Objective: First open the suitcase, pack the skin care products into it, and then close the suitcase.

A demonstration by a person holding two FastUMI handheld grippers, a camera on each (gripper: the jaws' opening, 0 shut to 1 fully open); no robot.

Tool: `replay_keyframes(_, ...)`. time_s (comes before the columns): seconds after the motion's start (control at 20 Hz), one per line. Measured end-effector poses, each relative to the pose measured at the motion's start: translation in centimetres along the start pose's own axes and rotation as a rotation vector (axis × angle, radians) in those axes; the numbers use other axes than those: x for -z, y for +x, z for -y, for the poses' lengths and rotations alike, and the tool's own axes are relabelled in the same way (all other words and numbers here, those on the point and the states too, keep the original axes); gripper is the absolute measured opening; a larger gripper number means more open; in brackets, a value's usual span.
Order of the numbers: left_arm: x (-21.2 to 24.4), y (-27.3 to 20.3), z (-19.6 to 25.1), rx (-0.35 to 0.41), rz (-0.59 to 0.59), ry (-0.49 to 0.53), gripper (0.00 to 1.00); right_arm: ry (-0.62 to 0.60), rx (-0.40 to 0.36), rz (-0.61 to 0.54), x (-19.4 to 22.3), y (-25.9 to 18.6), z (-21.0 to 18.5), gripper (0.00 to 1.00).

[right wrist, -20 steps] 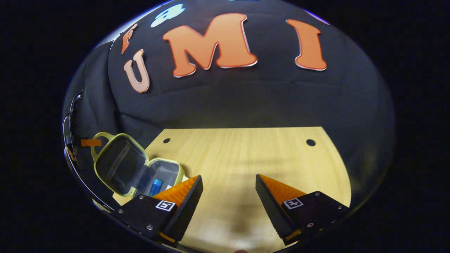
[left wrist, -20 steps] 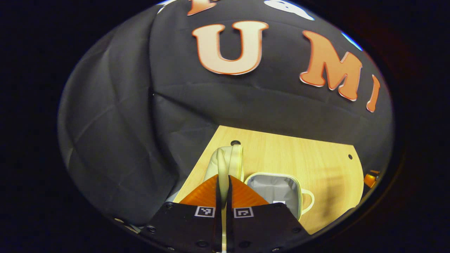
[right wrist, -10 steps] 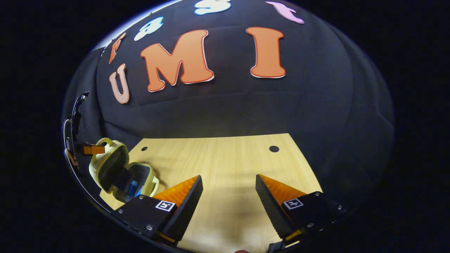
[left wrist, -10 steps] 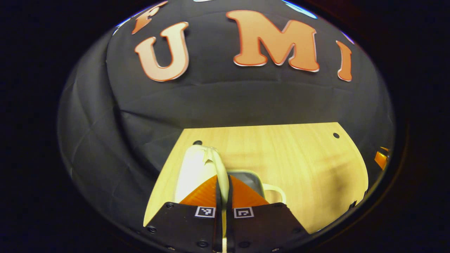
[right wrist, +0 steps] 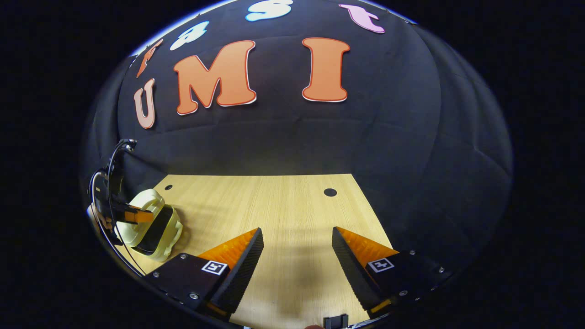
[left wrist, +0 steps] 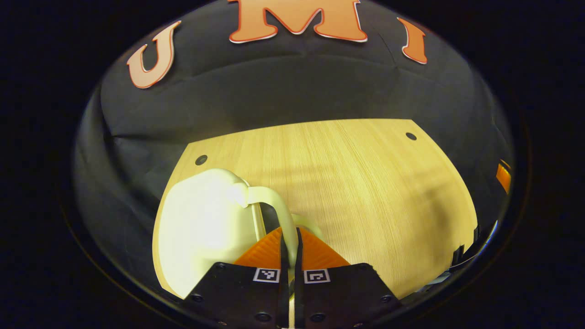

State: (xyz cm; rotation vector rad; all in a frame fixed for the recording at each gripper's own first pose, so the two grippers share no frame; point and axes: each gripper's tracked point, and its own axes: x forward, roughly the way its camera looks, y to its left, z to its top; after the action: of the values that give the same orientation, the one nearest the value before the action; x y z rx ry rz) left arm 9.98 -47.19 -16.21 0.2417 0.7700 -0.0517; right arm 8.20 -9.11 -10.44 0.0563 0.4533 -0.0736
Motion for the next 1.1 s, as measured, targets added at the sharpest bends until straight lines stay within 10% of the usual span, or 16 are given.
replay_keyframes(0.4,4.8,3.6,3.2,0.001,-0.035,0.121,0.05,0.007,-0.002,-0.036,1.4,-0.3,0.4,0.96)
replay_keyframes(0.8,4.8,2.4,4.4,0.051,0.0,0.02,0.21,-0.006,-0.026,-0.003,0.3,-0.5,-0.2,0.96)
replay_keyframes(1.1,-2.8,-4.3,5.2,0.054,0.201,-0.13,0.83,-0.03,-0.032,0.061,-2.1,-0.9,-1.0,0.96)
